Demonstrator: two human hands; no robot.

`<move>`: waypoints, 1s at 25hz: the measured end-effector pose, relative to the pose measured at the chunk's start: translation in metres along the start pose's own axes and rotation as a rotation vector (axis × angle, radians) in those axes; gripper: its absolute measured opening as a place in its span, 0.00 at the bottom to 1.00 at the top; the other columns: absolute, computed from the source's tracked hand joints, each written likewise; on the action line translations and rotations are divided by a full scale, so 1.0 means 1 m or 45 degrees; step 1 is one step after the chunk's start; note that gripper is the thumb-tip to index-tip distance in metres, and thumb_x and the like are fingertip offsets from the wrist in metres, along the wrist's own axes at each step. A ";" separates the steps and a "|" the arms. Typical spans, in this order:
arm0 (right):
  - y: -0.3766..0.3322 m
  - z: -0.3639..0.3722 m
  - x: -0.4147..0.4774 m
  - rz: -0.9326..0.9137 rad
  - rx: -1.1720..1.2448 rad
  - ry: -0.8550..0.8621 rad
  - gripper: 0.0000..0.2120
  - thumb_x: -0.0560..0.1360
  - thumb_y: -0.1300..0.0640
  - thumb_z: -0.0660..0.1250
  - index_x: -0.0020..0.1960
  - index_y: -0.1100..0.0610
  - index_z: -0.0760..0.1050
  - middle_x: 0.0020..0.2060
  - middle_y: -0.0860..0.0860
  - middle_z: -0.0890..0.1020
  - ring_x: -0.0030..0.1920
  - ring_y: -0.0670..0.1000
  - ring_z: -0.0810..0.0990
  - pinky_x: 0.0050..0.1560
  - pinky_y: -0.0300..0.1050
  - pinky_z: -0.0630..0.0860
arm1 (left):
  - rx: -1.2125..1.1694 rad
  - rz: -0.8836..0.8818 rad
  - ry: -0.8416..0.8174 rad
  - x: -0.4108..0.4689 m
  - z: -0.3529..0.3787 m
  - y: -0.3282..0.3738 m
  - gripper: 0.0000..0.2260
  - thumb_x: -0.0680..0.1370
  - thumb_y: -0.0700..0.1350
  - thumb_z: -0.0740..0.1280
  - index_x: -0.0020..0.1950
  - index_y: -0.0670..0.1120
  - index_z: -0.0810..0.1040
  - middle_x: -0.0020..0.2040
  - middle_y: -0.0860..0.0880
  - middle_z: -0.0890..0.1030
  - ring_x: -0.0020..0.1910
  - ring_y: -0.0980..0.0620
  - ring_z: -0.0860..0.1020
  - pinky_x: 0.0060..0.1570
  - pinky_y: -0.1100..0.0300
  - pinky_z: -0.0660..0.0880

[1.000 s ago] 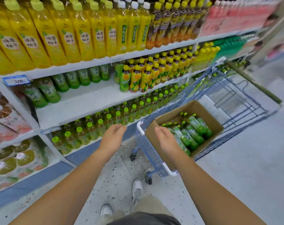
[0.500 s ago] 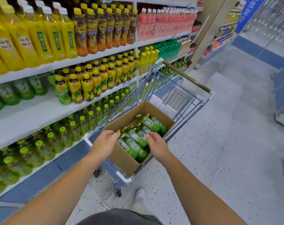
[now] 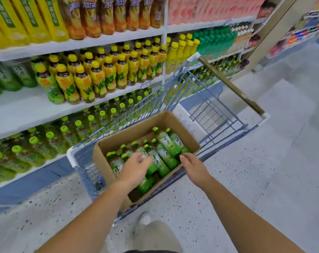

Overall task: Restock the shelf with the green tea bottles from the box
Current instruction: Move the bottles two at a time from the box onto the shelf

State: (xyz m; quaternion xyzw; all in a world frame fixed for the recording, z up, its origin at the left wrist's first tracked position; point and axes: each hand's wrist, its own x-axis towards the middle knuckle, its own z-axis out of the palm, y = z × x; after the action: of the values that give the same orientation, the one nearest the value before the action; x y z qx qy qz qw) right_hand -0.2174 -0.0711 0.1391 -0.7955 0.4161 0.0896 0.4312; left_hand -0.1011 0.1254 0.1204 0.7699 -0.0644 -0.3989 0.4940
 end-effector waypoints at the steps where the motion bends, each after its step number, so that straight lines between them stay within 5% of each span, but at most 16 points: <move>1: 0.005 -0.005 0.015 0.006 -0.024 -0.016 0.24 0.82 0.39 0.56 0.73 0.50 0.69 0.65 0.49 0.77 0.56 0.47 0.73 0.57 0.44 0.67 | -0.013 -0.041 -0.013 0.010 0.011 -0.005 0.33 0.77 0.66 0.62 0.77 0.50 0.65 0.71 0.51 0.72 0.60 0.53 0.73 0.59 0.54 0.71; 6: 0.027 -0.006 0.084 0.023 -0.144 -0.071 0.23 0.82 0.40 0.56 0.72 0.50 0.70 0.65 0.49 0.77 0.59 0.46 0.72 0.59 0.44 0.65 | -0.069 -0.270 -0.121 0.058 0.056 -0.041 0.38 0.73 0.69 0.62 0.78 0.50 0.63 0.73 0.50 0.71 0.67 0.49 0.72 0.68 0.47 0.69; 12: 0.059 0.012 0.183 0.038 -0.348 -0.111 0.23 0.82 0.41 0.56 0.72 0.52 0.70 0.63 0.51 0.79 0.62 0.53 0.76 0.59 0.46 0.68 | -0.082 -0.287 -0.140 0.162 0.098 -0.075 0.35 0.77 0.65 0.61 0.79 0.50 0.61 0.75 0.50 0.69 0.71 0.50 0.70 0.64 0.56 0.66; 16: 0.092 0.013 0.249 0.096 -0.453 -0.089 0.23 0.82 0.43 0.58 0.73 0.53 0.69 0.64 0.54 0.79 0.63 0.55 0.76 0.59 0.45 0.67 | -0.004 -0.214 -0.093 0.249 0.127 -0.075 0.33 0.77 0.65 0.60 0.77 0.49 0.62 0.57 0.54 0.78 0.46 0.58 0.75 0.44 0.57 0.71; 18: 0.105 0.014 0.277 0.127 -0.548 -0.076 0.23 0.82 0.42 0.57 0.71 0.54 0.71 0.63 0.56 0.79 0.62 0.57 0.76 0.55 0.46 0.67 | 0.023 -0.215 -0.041 0.288 0.143 -0.072 0.28 0.77 0.64 0.61 0.70 0.48 0.70 0.44 0.56 0.77 0.37 0.59 0.73 0.36 0.58 0.69; 20: 0.113 0.018 0.298 0.145 -0.626 -0.094 0.23 0.82 0.41 0.56 0.69 0.55 0.71 0.62 0.57 0.79 0.61 0.58 0.76 0.52 0.46 0.66 | 0.030 -0.267 0.048 0.318 0.158 -0.067 0.15 0.77 0.62 0.64 0.46 0.51 0.74 0.34 0.55 0.74 0.30 0.57 0.72 0.29 0.60 0.65; 21: 0.116 0.020 0.308 0.150 -0.652 -0.114 0.24 0.82 0.41 0.55 0.69 0.55 0.71 0.62 0.57 0.79 0.59 0.58 0.76 0.52 0.46 0.65 | 0.011 -0.302 0.117 0.329 0.164 -0.065 0.16 0.76 0.61 0.66 0.37 0.50 0.71 0.30 0.53 0.73 0.27 0.56 0.72 0.26 0.61 0.64; 25: 0.120 0.022 0.331 0.163 -0.655 -0.154 0.23 0.83 0.41 0.53 0.68 0.56 0.71 0.60 0.56 0.79 0.55 0.56 0.76 0.53 0.48 0.68 | 0.029 -0.367 0.270 0.350 0.175 -0.062 0.20 0.70 0.60 0.74 0.32 0.47 0.73 0.28 0.51 0.76 0.25 0.54 0.74 0.19 0.63 0.63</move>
State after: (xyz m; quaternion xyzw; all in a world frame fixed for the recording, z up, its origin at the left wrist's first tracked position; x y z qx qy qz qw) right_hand -0.0899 -0.2818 -0.1134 -0.8443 0.4025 0.2669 0.2323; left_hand -0.0025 -0.1401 -0.1570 0.8144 0.0947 -0.3815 0.4270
